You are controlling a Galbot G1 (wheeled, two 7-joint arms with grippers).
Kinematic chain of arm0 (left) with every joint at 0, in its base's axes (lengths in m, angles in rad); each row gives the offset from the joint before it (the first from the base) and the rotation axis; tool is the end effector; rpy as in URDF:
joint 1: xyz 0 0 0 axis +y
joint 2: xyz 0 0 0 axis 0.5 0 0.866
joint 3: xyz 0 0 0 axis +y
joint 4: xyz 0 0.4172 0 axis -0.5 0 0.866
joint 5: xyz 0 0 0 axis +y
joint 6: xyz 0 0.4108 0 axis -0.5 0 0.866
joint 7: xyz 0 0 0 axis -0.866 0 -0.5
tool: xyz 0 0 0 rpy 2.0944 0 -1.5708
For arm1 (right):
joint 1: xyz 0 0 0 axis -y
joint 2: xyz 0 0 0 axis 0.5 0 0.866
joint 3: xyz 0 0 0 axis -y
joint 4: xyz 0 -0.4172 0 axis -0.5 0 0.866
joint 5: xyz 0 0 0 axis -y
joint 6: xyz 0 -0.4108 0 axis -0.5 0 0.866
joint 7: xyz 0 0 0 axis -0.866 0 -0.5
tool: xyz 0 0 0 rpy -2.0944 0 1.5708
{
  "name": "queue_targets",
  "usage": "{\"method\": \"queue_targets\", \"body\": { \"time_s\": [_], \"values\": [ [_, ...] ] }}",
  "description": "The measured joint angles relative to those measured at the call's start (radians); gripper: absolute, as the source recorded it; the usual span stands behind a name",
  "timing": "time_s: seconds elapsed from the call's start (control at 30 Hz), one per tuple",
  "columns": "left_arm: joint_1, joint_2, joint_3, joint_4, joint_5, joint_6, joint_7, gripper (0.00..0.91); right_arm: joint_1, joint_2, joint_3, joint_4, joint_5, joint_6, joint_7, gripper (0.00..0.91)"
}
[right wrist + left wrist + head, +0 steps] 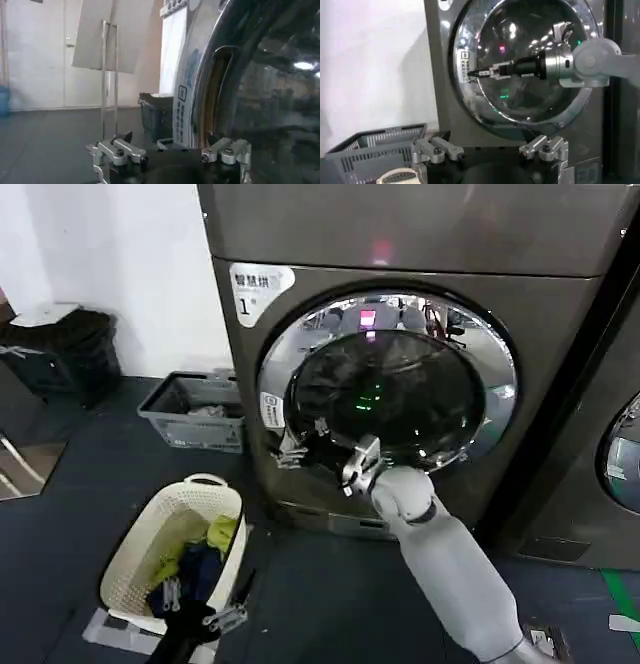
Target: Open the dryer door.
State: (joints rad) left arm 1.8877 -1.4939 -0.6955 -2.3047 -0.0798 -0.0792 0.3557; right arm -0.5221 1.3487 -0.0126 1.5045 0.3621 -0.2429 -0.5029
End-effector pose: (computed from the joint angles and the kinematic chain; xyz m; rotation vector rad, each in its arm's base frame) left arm 0.0980 0.0629 -0.3157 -0.4464 -3.0709 -0.1463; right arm 0.5453 0.1064 -0.2384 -1.4940 2.7162 -0.1345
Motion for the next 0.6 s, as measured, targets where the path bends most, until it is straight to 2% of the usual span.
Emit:
{"method": "queue_targets", "body": {
  "time_s": [0.33, 0.6],
  "values": [
    [0.003, -0.001, 0.000, -0.002, 0.000, -0.002, 0.000, 0.907, 0.026, -0.006, 0.005, -0.046, -0.001, 0.009, -0.093, 0.907],
    [0.000, 0.000, -0.001, -0.002, 0.000, -0.002, -0.001, 0.907, 0.026, -0.017, 0.010, -0.030, 0.003, 0.016, -0.174, 0.907]
  ]
}}
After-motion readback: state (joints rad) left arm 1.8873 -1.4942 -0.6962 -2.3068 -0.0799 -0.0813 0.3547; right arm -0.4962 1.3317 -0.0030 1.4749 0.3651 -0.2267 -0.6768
